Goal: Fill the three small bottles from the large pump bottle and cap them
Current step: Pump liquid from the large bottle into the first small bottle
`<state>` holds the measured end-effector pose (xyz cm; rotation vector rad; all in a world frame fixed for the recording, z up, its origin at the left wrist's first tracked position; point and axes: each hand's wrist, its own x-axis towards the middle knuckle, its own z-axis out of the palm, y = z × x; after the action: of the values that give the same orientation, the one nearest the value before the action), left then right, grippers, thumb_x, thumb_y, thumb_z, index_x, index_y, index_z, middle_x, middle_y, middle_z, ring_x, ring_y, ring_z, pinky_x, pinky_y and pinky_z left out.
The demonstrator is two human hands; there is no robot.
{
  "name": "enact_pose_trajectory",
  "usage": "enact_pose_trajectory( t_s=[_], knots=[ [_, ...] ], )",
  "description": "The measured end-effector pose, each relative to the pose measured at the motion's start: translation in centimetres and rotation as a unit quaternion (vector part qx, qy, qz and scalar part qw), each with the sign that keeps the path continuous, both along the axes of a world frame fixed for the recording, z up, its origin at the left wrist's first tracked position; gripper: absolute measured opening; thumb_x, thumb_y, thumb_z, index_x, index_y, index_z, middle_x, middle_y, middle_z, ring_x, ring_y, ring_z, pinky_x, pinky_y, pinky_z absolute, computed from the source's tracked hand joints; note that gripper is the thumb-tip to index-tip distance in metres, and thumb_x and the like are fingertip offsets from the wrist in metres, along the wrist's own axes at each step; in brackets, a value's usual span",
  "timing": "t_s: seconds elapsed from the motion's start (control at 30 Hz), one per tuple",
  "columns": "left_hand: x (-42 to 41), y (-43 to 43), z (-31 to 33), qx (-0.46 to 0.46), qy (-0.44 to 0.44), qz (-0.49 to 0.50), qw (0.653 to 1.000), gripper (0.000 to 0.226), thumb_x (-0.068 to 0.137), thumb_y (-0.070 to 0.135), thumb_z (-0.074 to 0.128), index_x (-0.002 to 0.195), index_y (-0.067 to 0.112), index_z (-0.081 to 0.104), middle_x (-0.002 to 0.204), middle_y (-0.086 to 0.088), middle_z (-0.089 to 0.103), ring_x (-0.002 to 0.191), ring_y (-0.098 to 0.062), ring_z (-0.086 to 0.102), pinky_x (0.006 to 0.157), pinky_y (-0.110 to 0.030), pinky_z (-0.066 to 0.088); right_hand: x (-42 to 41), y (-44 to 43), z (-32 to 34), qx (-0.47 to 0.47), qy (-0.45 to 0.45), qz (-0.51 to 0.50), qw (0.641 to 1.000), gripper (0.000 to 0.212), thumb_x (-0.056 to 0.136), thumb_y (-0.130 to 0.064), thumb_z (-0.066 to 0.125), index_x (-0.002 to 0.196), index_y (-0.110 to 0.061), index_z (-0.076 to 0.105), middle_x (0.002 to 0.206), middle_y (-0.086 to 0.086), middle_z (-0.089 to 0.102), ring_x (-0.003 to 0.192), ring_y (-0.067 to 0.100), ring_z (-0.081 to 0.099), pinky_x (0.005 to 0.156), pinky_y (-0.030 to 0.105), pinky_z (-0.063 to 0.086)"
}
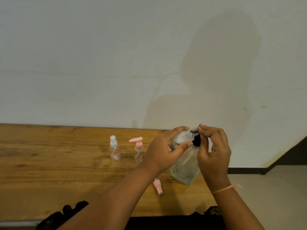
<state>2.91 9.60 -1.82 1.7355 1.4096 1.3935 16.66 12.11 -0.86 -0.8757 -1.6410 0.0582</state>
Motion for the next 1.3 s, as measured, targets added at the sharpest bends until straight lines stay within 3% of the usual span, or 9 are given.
enact_pose_trajectory(
  t_s=[0.13,0.53,0.73,1.03,1.13,1.2,1.3],
  knots=[
    [0.0,0.0,-0.1,-0.009,0.006,0.000,1.000,0.052,0.076,0.063,0.054,0.124,0.045,0.050,0.109,0.026,0.058,0.095,-0.005,0.062,0.080,-0.032,0.055,0.3,0.4,-0.5,0.006,-0.026,-0.004,1.000,0.021,0.080,0.009,0.053,0.093,-0.003,0.064,0.099,-0.001,0.054,0.092,0.024,0.059,0.084,0.019,0.047],
    [0.3,0.2,-0.2,0.009,0.000,0.006,1.000,0.050,0.078,0.063,0.054,0.125,0.047,0.044,0.113,0.009,0.065,0.094,-0.011,0.064,0.079,-0.040,0.056,-0.1,0.2,0.1,0.002,-0.002,-0.001,1.000,0.021,0.081,0.009,0.051,0.092,-0.003,0.063,0.098,0.001,0.057,0.094,0.022,0.059,0.086,0.014,0.045],
    [0.4,-0.2,-0.5,0.000,-0.001,0.003,1.000,0.052,0.079,0.061,0.054,0.127,0.040,0.052,0.115,0.023,0.058,0.106,0.004,0.056,0.087,-0.028,0.053,-0.1,0.0,-0.3,-0.002,-0.008,-0.001,1.000,0.023,0.079,0.011,0.051,0.093,-0.003,0.062,0.098,0.000,0.054,0.093,0.023,0.059,0.088,0.011,0.043],
    [0.0,-0.3,0.1,0.022,0.007,0.009,1.000,0.050,0.079,0.061,0.055,0.126,0.045,0.046,0.112,0.016,0.063,0.096,-0.006,0.063,0.080,-0.034,0.055,-0.2,-0.4,0.5,0.013,-0.011,-0.010,1.000,0.018,0.082,0.003,0.050,0.092,-0.001,0.064,0.097,0.000,0.055,0.090,0.021,0.057,0.084,0.010,0.043],
    [0.3,0.2,-0.3,0.012,0.010,0.004,1.000,0.052,0.078,0.063,0.054,0.127,0.047,0.042,0.113,0.016,0.062,0.089,-0.017,0.065,0.078,-0.038,0.056,-0.1,0.2,-0.2,0.010,-0.015,-0.011,1.000,0.019,0.081,0.007,0.051,0.093,-0.001,0.063,0.099,0.000,0.054,0.092,0.021,0.057,0.084,0.019,0.046],
    [0.4,0.1,-0.6,0.007,0.005,0.005,1.000,0.051,0.078,0.063,0.054,0.126,0.048,0.045,0.113,0.018,0.061,0.091,-0.016,0.065,0.079,-0.038,0.056,0.0,0.3,-0.5,0.016,-0.024,-0.010,1.000,0.021,0.080,0.010,0.052,0.093,-0.001,0.063,0.099,-0.001,0.053,0.092,0.021,0.057,0.081,0.028,0.047],
    [0.4,-0.2,-0.6,0.010,0.001,0.001,1.000,0.048,0.079,0.062,0.055,0.125,0.050,0.047,0.114,0.021,0.059,0.094,-0.014,0.064,0.079,-0.038,0.056,0.0,0.0,-0.5,0.014,-0.018,-0.010,1.000,0.022,0.078,0.011,0.052,0.092,-0.002,0.063,0.098,-0.001,0.053,0.092,0.022,0.057,0.084,0.019,0.047]
  ],
)
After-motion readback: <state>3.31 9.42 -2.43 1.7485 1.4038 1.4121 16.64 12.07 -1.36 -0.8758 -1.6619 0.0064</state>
